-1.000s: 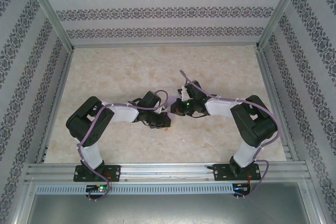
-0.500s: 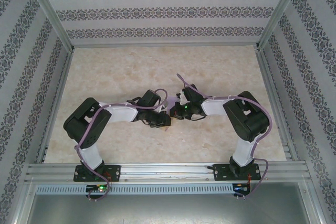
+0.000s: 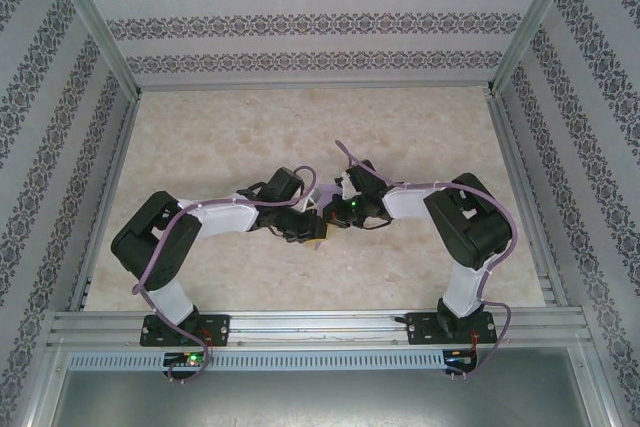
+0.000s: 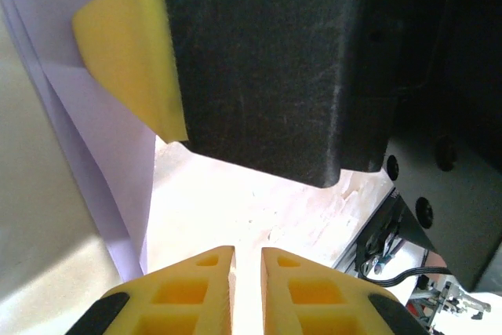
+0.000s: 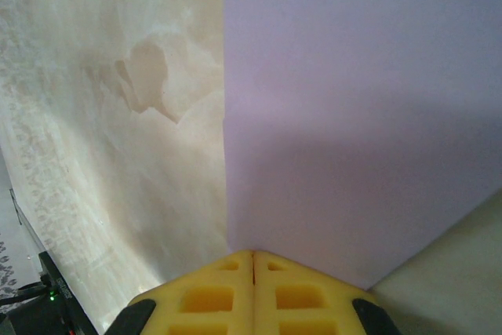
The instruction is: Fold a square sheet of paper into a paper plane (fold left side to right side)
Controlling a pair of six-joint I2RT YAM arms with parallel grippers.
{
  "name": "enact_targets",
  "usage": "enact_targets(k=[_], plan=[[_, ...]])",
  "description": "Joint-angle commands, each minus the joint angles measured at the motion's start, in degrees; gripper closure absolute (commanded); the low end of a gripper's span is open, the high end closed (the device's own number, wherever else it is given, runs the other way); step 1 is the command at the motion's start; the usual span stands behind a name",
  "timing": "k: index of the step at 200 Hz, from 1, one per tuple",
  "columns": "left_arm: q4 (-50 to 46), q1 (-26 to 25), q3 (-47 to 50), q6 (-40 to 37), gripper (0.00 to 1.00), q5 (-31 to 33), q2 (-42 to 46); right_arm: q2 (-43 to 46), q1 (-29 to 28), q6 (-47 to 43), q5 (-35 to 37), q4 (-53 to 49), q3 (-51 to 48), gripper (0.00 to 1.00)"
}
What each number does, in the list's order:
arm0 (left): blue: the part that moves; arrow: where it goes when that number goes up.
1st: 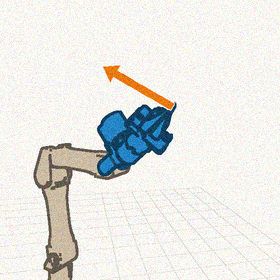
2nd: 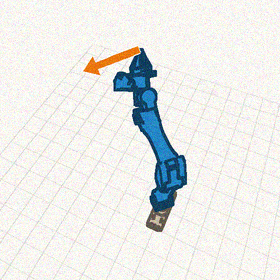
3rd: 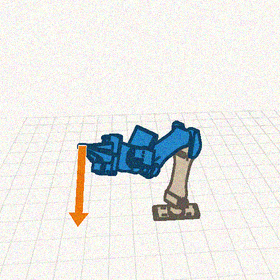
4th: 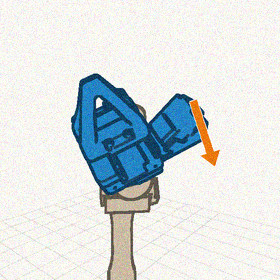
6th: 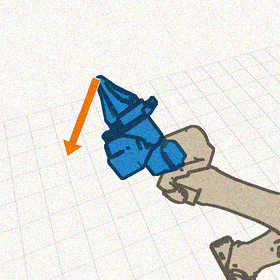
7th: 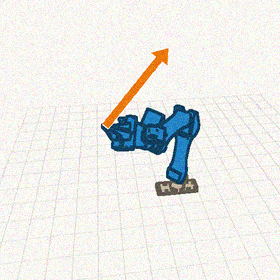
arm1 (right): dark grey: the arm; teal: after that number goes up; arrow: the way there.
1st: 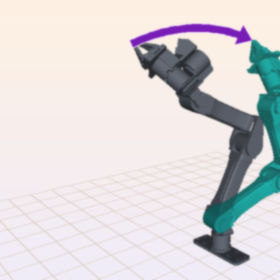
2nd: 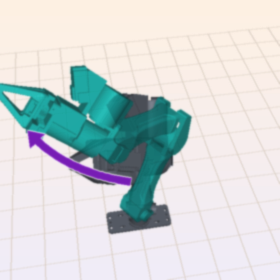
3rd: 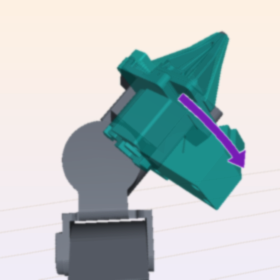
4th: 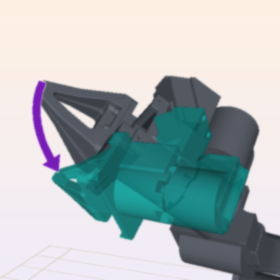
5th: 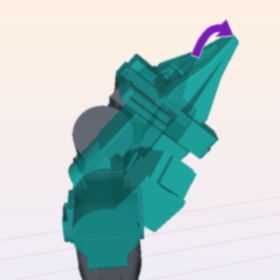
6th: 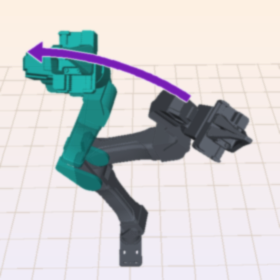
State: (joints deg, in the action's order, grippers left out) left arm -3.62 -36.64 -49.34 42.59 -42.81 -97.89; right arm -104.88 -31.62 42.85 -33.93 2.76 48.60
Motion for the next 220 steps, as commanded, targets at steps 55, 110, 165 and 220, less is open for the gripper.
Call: enact_targets(k=[55,110,165,220], plan=[[0.65,-0.10,1.00,0.43,0.84,-0.05,-3.85,-4.10,-0.11,-2.85,6.31,-8.37,-1.05,1.00],[-0.72,-0.10,1.39,-0.21,0.84,1.50,-4.02,-4.10,-0.07,-3.21,7.12,-9.26,-0.79,1.00],[-0.82,-0.02,2.28,-0.16,0.84,2.13,-2.97,-4.43,-0.02,-4.09,8.00,-10.85,-0.22,1.00],[0.09,-0.05,2.84,0.28,0.84,2.05,-2.30,-4.79,-0.02,-4.33,8.09,-11.21,0.00,1.00]])
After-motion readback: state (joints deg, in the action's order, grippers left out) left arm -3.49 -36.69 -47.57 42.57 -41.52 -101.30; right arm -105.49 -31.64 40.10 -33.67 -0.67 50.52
